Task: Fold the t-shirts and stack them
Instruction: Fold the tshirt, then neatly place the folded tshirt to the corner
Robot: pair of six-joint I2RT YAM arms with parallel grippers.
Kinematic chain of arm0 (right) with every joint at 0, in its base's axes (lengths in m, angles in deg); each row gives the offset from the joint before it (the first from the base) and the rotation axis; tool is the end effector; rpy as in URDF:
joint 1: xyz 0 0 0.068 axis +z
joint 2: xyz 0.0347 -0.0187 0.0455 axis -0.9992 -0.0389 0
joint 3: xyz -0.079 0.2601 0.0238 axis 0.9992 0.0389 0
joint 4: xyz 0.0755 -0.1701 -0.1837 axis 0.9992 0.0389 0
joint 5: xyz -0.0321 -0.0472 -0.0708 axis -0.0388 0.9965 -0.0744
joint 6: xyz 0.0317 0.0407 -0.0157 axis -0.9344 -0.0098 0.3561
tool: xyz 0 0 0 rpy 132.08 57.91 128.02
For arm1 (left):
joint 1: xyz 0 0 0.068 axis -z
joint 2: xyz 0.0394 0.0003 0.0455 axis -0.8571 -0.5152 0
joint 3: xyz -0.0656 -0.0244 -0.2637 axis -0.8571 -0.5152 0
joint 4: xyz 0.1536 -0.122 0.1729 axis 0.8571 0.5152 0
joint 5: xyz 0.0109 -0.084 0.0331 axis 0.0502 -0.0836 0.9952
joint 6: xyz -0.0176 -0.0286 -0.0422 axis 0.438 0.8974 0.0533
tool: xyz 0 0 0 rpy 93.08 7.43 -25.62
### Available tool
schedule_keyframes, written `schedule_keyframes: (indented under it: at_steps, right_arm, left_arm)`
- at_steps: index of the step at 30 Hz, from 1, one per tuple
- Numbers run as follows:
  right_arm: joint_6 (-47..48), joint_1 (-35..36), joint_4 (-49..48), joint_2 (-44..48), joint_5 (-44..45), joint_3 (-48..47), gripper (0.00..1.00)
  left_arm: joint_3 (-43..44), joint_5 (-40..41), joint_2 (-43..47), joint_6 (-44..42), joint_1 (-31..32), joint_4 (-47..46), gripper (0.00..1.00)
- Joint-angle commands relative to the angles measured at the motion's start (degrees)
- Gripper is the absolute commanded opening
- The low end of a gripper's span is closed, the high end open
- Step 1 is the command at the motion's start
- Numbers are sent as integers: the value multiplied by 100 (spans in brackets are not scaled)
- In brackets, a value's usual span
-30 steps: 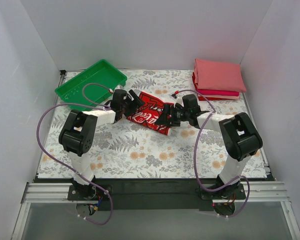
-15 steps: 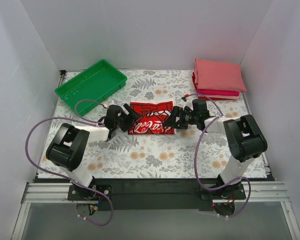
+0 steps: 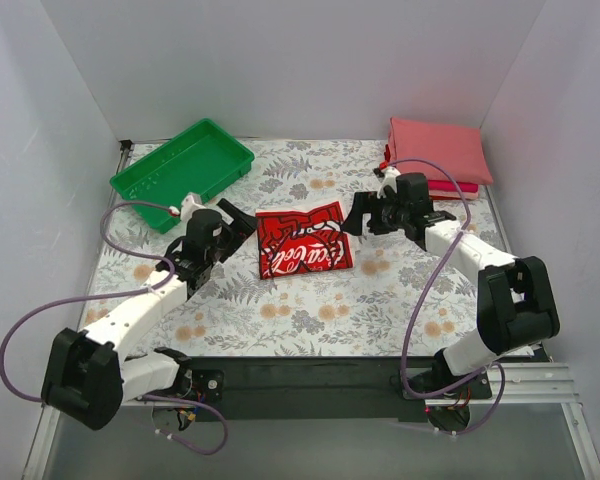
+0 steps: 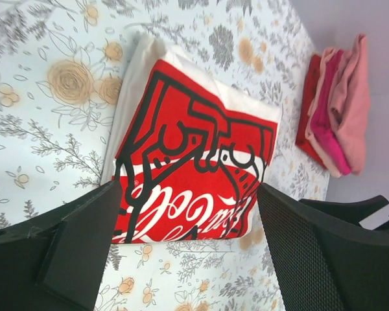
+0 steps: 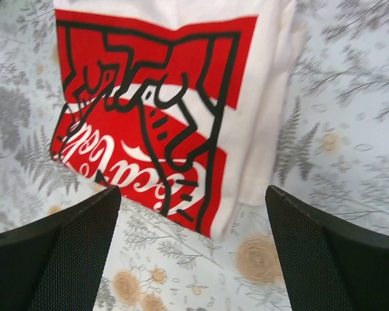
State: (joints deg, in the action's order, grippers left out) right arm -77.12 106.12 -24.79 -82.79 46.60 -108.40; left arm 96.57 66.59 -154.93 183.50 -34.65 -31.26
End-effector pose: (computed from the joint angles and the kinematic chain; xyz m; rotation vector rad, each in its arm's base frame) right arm 0.3120 0.1179 0.2247 -0.2620 2.2239 0.7684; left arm 0.2352 -0.0998 0.2332 -1.4490 1.8148 -1.0034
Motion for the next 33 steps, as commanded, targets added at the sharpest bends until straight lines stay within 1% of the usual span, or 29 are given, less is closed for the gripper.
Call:
schedule_keyframes:
  at_steps: [1,5,10,17,22,24,26,28,30,31,32,33]
  right_arm:
    - [732,55,596,34,876,-510,98]
    - [847,239,843,-492,1412,-1054,98]
    - [891,441,957,-1326,1589,-1686,98]
    - [856,670,1203,-2110,1800,-2145,91]
    - [698,924,1300,-2435,2168,-2163,84]
    - [593,977,1318,-2524,2230,-2145,77]
    - [540,1083,1335,-2673,2230,-2136,72]
    - [452,1179,1379,-2831,2415,-2128,69]
    - [347,1223,1388,-2919,2345,-2110,63]
    - [337,1250,1388,-2998,2327,-2119,58]
    - [320,1267,1388,-3042,2292,-2128,51]
    - [311,1276,1388,-3112,2292,-2145,47]
  left_arm:
    - [59,735,479,-71,1,809,84]
    - [-55,1034,795,-45,-8,897,85]
    - [-134,1140,875,-45,-8,959,85]
    - [-152,1175,752,-115,-8,1012,85]
    - [-161,1228,778,-141,-8,1056,85]
    - [-178,1254,813,-141,-8,1064,85]
    - [-187,1272,831,-141,-8,1056,85]
    - [-205,1307,866,-141,-8,1056,85]
    - [-222,1298,901,-141,-8,1064,85]
    - [-231,1316,910,-141,-8,1064,85]
    - [-240,1325,910,-141,-8,1064,85]
    - [-240,1333,919,-141,-8,1064,85]
